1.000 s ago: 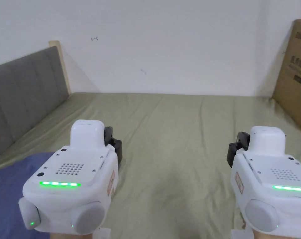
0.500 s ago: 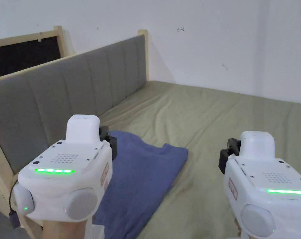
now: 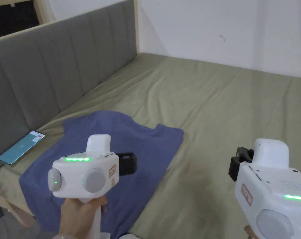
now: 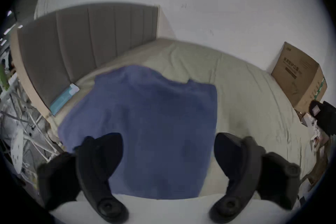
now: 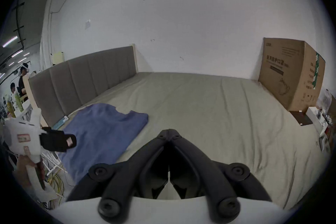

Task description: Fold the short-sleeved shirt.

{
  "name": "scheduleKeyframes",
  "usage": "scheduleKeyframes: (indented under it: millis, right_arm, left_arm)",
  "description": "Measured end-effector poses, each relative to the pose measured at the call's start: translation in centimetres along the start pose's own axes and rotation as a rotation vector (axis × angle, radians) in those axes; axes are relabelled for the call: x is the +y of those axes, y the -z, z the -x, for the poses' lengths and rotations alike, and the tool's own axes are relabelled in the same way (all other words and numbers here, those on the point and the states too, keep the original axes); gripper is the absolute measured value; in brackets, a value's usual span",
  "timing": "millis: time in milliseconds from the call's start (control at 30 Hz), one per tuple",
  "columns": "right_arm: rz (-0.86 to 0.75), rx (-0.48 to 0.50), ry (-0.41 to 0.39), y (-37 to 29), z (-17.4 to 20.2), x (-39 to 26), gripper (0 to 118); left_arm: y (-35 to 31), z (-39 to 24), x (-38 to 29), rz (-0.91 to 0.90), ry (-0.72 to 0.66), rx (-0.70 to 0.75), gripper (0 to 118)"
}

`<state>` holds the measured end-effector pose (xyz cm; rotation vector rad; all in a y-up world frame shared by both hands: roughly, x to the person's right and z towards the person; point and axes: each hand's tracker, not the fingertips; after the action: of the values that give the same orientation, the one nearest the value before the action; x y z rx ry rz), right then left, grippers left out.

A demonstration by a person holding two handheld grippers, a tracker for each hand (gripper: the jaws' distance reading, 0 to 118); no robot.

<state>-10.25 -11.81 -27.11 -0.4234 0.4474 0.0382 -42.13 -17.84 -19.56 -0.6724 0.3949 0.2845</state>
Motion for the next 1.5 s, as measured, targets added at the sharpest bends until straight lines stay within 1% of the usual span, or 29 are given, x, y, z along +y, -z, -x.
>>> scheduleKeyframes:
  millis: [67, 133, 367, 400, 467, 500, 533, 567, 600, 633, 667, 700, 867, 900, 967, 1000, 1033, 1100, 1167, 1200, 1233, 1267, 1367, 1433, 1500]
  right_arm:
    - [0.021, -0.014, 0.004, 1.2, -0.3, -0.3, 0]
    - [0.049, -0.020, 0.002, 2.3, -0.7, -0.7, 0]
    - [0.119, -0.061, 0.010, 5.2, -2.1, -1.9, 0]
    - [0.126, -0.061, 0.018, 5.5, -2.4, -2.0, 0]
    - [0.143, -0.058, 0.036, 5.9, -2.7, -2.4, 0]
    - [0.149, -0.059, 0.041, 6.0, -2.8, -2.6, 0]
    - [0.155, -0.060, 0.043, 6.2, -2.9, -2.8, 0]
    - [0.163, -0.059, 0.044, 6.4, -3.0, -3.1, 0]
    - [0.174, -0.056, 0.045, 6.6, -3.0, -3.3, 0]
    - [0.185, -0.055, 0.048, 6.6, -3.0, -3.5, 0]
    - [0.193, -0.058, 0.050, 6.5, -3.0, -3.6, 0]
    - [0.196, -0.055, 0.052, 6.2, -3.1, -3.6, 0]
    - [0.192, -0.073, 0.033, 5.2, -3.9, -3.4, 0]
    - [0.192, -0.078, 0.046, 5.0, -4.3, -3.2, 0]
    - [0.181, -0.090, 0.083, 4.6, -4.9, -2.9, 0]
    - [0.179, -0.094, 0.088, 4.4, -5.1, -2.7, 0]
    - [0.172, -0.096, 0.091, 4.0, -5.4, -2.6, 0]
    - [0.159, -0.110, 0.089, 3.4, -5.9, -2.5, 0]
    - [0.141, -0.121, 0.105, 2.7, -6.6, -2.2, 0]
    - [0.135, -0.122, 0.118, 2.2, -7.1, -2.0, 0]
    - [0.127, -0.130, 0.135, 1.7, -7.5, -1.8, 0]
    - [0.117, -0.138, 0.150, 1.1, -8.0, -1.6, 0]
    - [0.082, -0.164, 0.168, -1.2, -9.6, -0.9, 0]
    - [0.054, -0.198, 0.171, -2.9, -11.0, -0.5, 0]
    - [0.028, -0.241, 0.185, -4.5, -12.7, -0.1, 0]
  left_arm:
    - [3.0, 0.2, 0.0, 0.077, 0.019, -0.005, 108]
    - [5.9, 0.2, 0.1, 0.138, 0.053, 0.029, 108]
    - [14.6, -0.5, 0.0, 0.280, 0.151, 0.043, 108]
    - [15.4, -0.5, -0.2, 0.317, 0.152, 0.042, 110]
    - [15.2, -0.4, -0.2, 0.280, 0.137, 0.043, 110]
    - [14.2, -0.8, -0.1, 0.288, 0.128, 0.041, 102]
    - [13.5, -0.8, 0.0, 0.266, 0.115, 0.040, 86]
    - [13.0, -0.8, 0.3, 0.214, 0.096, 0.057, 63]
    - [12.7, -0.8, 0.5, 0.203, 0.086, 0.087, 29]
    - [13.0, -0.6, 0.9, 0.215, 0.078, 0.128, 4]
    - [13.3, -0.5, 0.9, 0.230, 0.082, 0.172, 4]
    - [13.8, 0.0, 0.9, 0.261, 0.060, 0.114, 4]
    - [12.2, 0.6, 1.9, 0.268, -0.040, 0.041, 4]
    - [12.1, 1.2, 2.4, 0.270, -0.057, 0.022, 4]
    - [11.1, 1.6, 3.4, 0.261, -0.133, -0.027, 4]
    - [10.6, 1.5, 4.0, 0.260, -0.144, -0.017, 4]
    - [10.1, 1.1, 5.0, 0.246, -0.110, -0.003, 4]
    - [8.5, -1.0, 6.7, 0.181, 0.039, 0.025, 4]
    - [7.0, -2.6, 8.2, 0.140, 0.051, -0.030, 4]
    - [6.0, -3.3, 9.0, 0.109, 0.019, -0.100, 4]
    - [5.0, -4.4, 9.8, 0.086, 0.015, -0.150, 4]
    - [3.9, -6.0, 10.6, 0.056, 0.043, -0.168, 4]
    - [0.8, -11.5, 13.1, -0.026, 0.197, -0.188, 4]
    - [-1.7, -15.1, 14.2, -0.076, 0.225, -0.302, 4]
    - [-4.5, -19.1, 15.0, -0.121, 0.233, -0.456, 4]
